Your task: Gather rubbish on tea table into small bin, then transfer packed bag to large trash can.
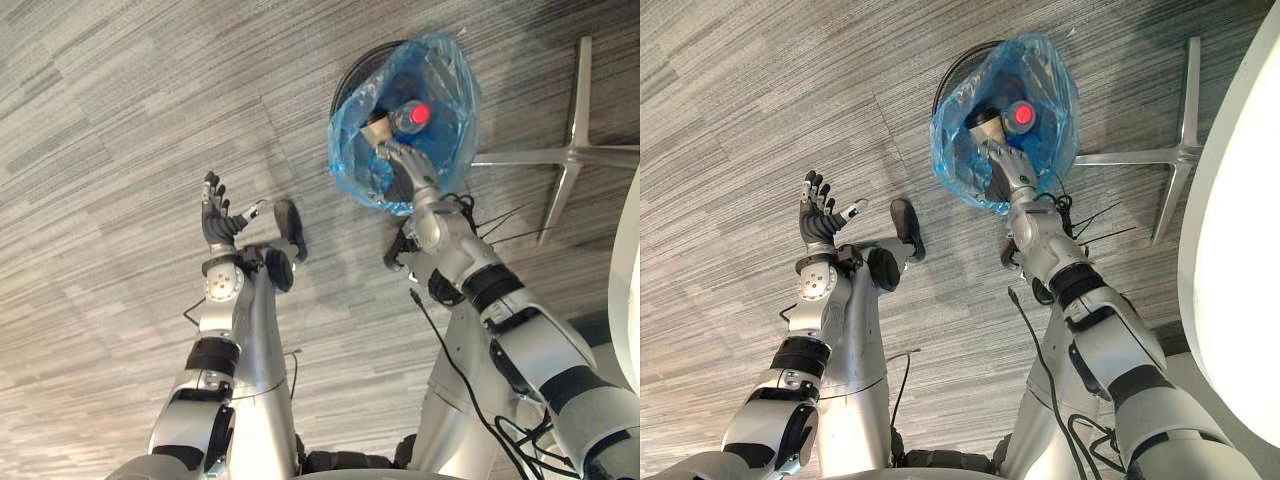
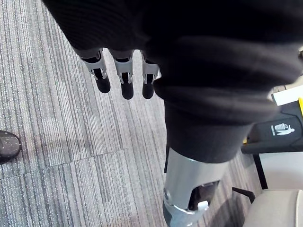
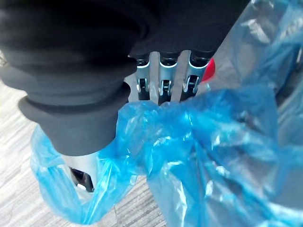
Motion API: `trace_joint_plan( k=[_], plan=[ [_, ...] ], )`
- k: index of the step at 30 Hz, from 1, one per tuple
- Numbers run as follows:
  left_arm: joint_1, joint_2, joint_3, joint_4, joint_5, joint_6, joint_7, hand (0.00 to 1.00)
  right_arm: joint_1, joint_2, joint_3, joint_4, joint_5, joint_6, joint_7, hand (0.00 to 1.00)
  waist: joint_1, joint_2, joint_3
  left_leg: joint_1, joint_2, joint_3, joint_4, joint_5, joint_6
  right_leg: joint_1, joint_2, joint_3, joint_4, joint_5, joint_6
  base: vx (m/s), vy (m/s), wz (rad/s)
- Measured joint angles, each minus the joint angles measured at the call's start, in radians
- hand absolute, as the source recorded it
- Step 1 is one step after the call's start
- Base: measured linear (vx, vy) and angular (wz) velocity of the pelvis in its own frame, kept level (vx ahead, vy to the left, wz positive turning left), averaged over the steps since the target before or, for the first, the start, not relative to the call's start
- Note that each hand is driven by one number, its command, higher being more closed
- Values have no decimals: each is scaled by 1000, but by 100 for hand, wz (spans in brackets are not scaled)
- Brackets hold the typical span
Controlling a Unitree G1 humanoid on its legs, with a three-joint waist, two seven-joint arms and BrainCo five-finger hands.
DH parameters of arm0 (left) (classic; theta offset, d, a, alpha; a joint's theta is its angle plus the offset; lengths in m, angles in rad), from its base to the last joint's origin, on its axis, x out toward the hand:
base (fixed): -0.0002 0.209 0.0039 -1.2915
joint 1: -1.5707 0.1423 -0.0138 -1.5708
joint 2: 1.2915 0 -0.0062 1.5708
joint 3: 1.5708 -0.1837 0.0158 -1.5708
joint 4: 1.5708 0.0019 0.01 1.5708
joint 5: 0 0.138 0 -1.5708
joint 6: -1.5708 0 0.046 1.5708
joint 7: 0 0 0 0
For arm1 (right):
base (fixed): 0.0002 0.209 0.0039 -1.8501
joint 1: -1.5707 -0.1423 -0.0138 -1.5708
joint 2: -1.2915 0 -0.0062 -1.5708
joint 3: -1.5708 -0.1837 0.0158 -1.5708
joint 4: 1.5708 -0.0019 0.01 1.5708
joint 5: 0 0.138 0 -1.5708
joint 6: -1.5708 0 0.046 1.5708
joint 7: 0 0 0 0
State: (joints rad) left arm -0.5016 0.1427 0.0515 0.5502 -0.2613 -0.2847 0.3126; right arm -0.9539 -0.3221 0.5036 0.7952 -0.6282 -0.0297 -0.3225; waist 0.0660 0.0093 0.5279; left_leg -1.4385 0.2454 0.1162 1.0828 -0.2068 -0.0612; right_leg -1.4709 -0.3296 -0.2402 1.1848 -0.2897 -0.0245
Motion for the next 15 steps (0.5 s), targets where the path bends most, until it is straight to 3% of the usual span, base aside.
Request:
trace_joint_plan(
  k=[4, 11, 15],
  plan=[
    [0, 0, 3, -3, 0, 2, 0, 0, 2, -1, 6, -20, 39, -3, -2, 100, 0, 0, 0, -2, 0, -2, 2, 0, 0, 0, 0, -1, 0, 0, 0, 0, 0, 0],
    [0, 0, 15, -4, 1, 4, -1, 0, 21, 0, -26, -216, 126, -8, -7, 100, -1, -2, 1, 0, 6, -8, 11, 0, 0, 6, 9, -2, 0, 1, 0, -10, 10, -3],
    [5, -4, 19, 4, 25, 16, -3, 0, 67, 3, -61, -302, 185, -11, -6, 100, -2, -20, 11, 47, 15, -13, 7, -2, 1, 58, 17, -8, -12, 2, -3, -13, 13, -5]
  ],
)
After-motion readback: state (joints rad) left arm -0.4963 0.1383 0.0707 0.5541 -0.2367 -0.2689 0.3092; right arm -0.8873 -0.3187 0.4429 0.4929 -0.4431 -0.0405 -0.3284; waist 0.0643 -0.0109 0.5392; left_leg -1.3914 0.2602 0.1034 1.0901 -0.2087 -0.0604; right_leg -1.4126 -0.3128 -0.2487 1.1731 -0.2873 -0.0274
